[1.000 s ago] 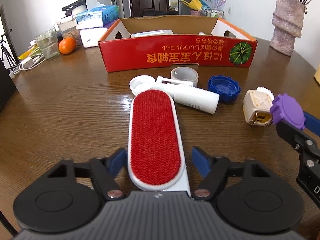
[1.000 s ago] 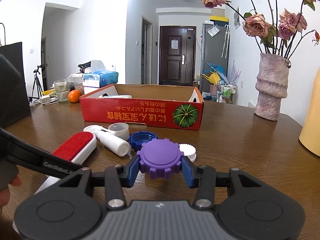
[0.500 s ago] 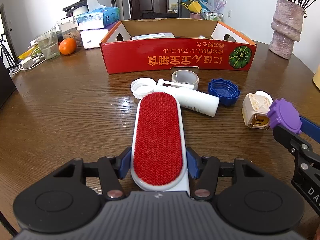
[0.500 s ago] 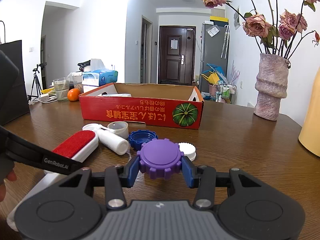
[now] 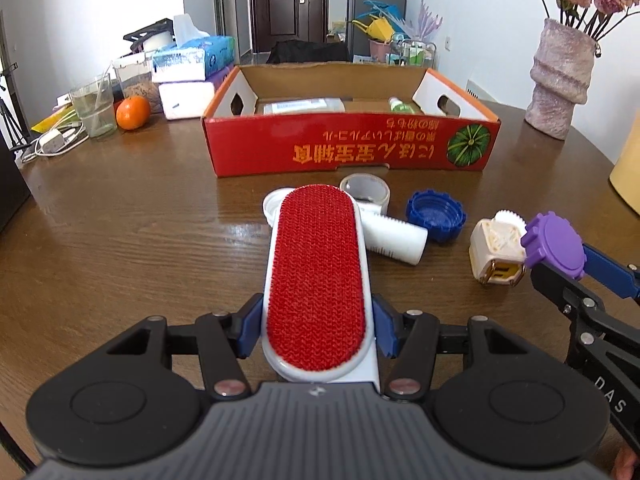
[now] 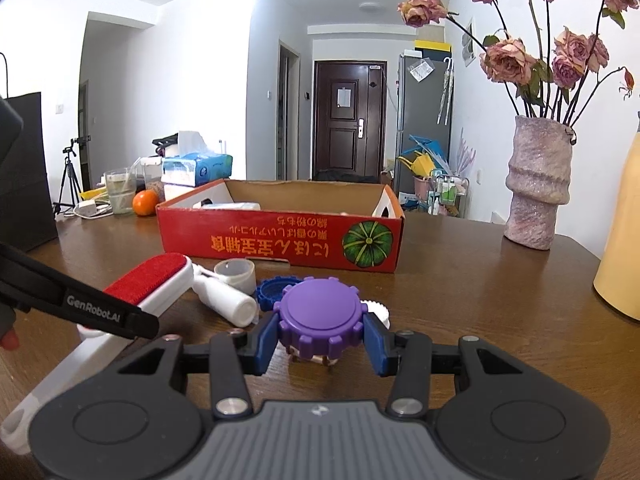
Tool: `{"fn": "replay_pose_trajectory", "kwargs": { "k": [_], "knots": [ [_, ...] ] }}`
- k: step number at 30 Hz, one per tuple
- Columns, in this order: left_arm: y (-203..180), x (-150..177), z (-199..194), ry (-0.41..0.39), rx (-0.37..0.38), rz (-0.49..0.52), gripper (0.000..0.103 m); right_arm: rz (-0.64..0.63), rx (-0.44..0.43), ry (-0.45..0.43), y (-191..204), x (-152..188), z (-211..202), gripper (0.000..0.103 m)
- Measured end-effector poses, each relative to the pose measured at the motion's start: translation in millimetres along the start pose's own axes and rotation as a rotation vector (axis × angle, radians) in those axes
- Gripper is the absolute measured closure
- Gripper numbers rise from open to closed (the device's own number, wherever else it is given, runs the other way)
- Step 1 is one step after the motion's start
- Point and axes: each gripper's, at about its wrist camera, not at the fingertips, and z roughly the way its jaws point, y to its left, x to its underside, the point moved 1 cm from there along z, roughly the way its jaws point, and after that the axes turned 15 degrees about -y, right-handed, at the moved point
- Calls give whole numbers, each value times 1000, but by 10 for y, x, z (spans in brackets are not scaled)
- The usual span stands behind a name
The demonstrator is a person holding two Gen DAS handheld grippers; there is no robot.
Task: Organize rigid objects
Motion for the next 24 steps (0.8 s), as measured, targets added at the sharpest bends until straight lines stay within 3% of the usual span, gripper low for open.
{"fn": "replay_pose_trajectory", "kwargs": {
  "k": [11, 24],
  "knots": [
    [63, -311, -83, -63, 24, -17, 46, -9, 2, -41, 103, -261, 129, 58],
    [100, -716, 93, -118, 47, -39, 46, -14, 6, -83, 159, -570, 446, 58]
  ]
}}
